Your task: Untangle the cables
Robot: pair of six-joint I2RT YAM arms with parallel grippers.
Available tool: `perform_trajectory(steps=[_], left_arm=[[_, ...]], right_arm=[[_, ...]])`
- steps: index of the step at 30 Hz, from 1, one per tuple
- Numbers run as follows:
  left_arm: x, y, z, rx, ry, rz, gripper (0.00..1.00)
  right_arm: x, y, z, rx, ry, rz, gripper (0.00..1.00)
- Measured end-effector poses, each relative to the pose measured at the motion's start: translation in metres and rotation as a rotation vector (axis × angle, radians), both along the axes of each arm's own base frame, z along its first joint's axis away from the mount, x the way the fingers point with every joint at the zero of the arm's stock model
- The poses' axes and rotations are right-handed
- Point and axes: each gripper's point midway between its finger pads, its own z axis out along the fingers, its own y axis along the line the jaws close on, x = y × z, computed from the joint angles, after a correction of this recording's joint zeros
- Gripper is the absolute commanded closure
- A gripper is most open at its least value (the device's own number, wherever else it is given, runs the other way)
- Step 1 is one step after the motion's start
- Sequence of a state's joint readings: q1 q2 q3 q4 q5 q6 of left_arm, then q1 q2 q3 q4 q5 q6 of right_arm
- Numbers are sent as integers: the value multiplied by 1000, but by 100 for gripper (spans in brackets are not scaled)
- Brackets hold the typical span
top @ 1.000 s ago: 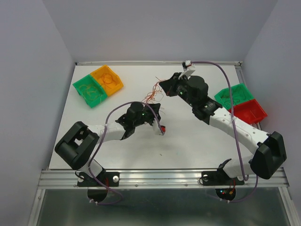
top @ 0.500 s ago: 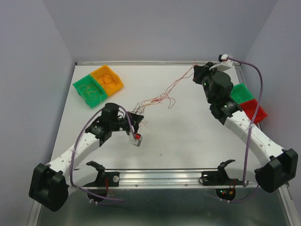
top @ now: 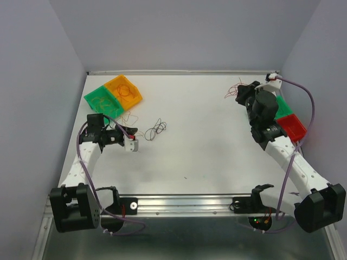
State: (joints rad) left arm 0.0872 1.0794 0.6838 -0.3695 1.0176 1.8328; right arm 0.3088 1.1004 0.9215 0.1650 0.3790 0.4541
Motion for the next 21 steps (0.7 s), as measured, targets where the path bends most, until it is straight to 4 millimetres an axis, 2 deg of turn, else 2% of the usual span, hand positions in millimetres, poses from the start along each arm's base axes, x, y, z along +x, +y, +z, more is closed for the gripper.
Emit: perform_trajectory(steps=[9, 13, 16, 19, 21], left_arm=[[-20, -19, 7, -125, 256, -92, 100], [-44, -26, 4, -189, 419, -103, 100], [-55, -30, 4, -227, 488, -109, 100], [-58, -31, 5, -238, 515, -111, 100], [-52, -31, 10, -240, 504, -114, 100]], right_arm=[[1, 31, -10, -13, 27, 173, 100], [6, 40, -25, -23, 64, 214, 99], [7, 39, -32, -27, 87, 203, 100], [6, 39, -30, -27, 82, 205, 100], [6, 45, -30, -31, 86, 241, 100]])
